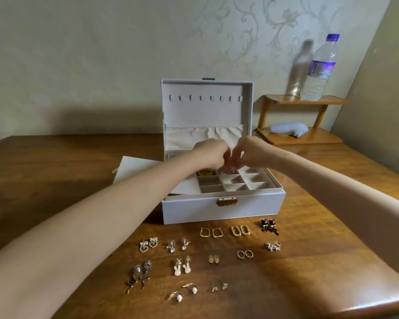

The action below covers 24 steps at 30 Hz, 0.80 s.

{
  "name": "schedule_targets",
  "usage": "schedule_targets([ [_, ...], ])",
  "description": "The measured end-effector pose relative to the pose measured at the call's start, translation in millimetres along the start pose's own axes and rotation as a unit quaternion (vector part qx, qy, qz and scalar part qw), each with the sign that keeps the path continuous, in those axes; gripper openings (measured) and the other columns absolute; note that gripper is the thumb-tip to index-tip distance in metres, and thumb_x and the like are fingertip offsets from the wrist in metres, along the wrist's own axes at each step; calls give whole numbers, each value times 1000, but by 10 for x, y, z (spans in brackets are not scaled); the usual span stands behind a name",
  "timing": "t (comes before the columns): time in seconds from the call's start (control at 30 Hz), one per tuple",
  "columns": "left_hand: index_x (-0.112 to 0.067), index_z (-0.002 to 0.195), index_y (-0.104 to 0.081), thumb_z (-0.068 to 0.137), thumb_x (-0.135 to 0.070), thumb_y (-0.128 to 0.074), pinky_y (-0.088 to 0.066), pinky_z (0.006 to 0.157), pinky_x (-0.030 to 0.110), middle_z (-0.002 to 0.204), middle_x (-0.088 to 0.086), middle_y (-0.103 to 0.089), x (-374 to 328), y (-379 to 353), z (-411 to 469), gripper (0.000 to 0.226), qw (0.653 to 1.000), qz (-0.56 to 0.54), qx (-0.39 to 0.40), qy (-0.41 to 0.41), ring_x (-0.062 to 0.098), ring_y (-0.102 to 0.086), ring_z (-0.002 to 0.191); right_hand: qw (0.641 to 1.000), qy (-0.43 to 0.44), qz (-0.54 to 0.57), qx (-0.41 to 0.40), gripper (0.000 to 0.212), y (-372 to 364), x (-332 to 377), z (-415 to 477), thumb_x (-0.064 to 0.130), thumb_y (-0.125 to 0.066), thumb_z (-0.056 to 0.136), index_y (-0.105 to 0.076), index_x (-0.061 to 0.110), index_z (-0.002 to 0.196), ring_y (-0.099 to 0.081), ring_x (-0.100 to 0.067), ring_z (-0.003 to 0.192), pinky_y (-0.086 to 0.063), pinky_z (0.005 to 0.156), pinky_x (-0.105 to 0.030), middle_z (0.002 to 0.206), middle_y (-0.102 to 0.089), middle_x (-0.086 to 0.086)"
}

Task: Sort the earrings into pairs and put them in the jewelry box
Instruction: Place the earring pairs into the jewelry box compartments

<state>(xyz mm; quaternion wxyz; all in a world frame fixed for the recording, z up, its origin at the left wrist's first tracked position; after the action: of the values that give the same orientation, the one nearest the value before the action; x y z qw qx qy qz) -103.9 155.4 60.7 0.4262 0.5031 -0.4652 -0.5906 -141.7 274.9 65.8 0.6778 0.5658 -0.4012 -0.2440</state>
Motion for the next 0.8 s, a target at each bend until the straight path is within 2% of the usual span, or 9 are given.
schedule_targets([
  [0.1, -17, 104, -68, 87, -5, -52, -48, 78, 32, 108, 6, -63, 27, -51, 29, 26, 1000, 15, 4, 14, 23, -57, 99, 1000, -14, -6, 15, 13, -55, -47, 58, 11, -72, 78, -75, 13, 90, -55, -12, 74, -44, 69, -24, 81, -65, 0],
  [0.23, -12, 103, -67, 86, -7, -56, -37, 78, 32, 108, 9, -58, -7, -76, 59, 21, 998, 53, -43, 15, 25, -49, 107, 999, -8, -37, -4, 8, -94, -54, 118, 12, -70, 76, -76, 12, 82, -62, -20, 78, -53, 71, -32, 82, -69, -5],
  [0.33, -10, 90, -63, 85, -4, -55, -34, 78, 32, 95, 7, -52, -32, -97, 65, 11, 996, 74, -51, 16, 26, -47, 105, 995, 3, -84, -49, 7, -87, -32, 105, 13, -66, 75, -72, 13, 77, -55, -22, 71, -41, 52, -26, 70, -59, 0],
  [0.4, -13, 86, -58, 86, -5, -55, -33, 76, 32, 93, 7, -49, -29, -107, 49, 8, 995, 80, -60, 12, 26, -48, 105, 994, 12, -92, -61, 8, -86, -34, 79, 13, -65, 77, -71, 18, 76, -54, -18, 72, -37, 54, -24, 73, -56, 4],
  [0.5, -11, 100, -58, 86, -8, -57, -35, 79, 32, 106, 7, -54, 13, -75, -42, 14, 994, 67, -91, -1, 26, -48, 109, 994, 30, -82, -73, 5, -75, -23, 8, 19, -69, 79, -70, 24, 81, -55, -14, 77, -40, 62, -26, 83, -57, 6],
  [0.57, -12, 102, -58, 85, -10, -60, -40, 82, 32, 109, 5, -54, 87, 11, -171, 18, 992, 37, -117, -16, 24, -48, 111, 991, 52, -72, -102, 8, -34, 29, -89, 24, -69, 82, -69, 21, 90, -54, -12, 77, -41, 64, -25, 88, -58, 3],
  [0.63, -15, 101, -58, 85, -13, -62, -38, 78, 26, 103, -2, -51, 171, 131, -403, 16, 986, 12, -159, -47, 17, -48, 104, 985, 86, -59, -135, 10, 24, 127, -235, 25, -67, 84, -68, 19, 93, -53, -10, 74, -42, 64, -24, 89, -57, 3],
  [0.73, -20, 98, -57, 85, -20, -63, -33, 66, 15, 97, -11, -49, 285, 277, -899, 14, 967, 4, -239, -87, 0, -46, 81, 975, 147, -25, -164, 11, 59, 355, -521, 25, -66, 85, -67, 19, 94, -47, 2, 66, -40, 61, -16, 90, -57, 5],
  [0.8, -22, 96, -56, 83, -27, -62, -30, 58, 10, 89, -21, -45, 342, 303, -1274, 15, 964, -1, -243, -104, -7, -45, 70, 970, 191, -4, -153, 10, 1, 553, -713, 25, -66, 85, -67, 20, 94, -45, 7, 65, -37, 60, -9, 90, -57, 7],
])
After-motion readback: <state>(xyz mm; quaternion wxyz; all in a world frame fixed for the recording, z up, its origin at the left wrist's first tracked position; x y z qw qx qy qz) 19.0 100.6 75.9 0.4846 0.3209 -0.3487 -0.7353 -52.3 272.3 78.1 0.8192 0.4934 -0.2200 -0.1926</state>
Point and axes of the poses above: each hand's wrist, its own z-axis towards the middle knuckle, its own y-axis out of the back of the hand, x = y × z, the point moved 1 cm from there along z, towards the middle knuckle
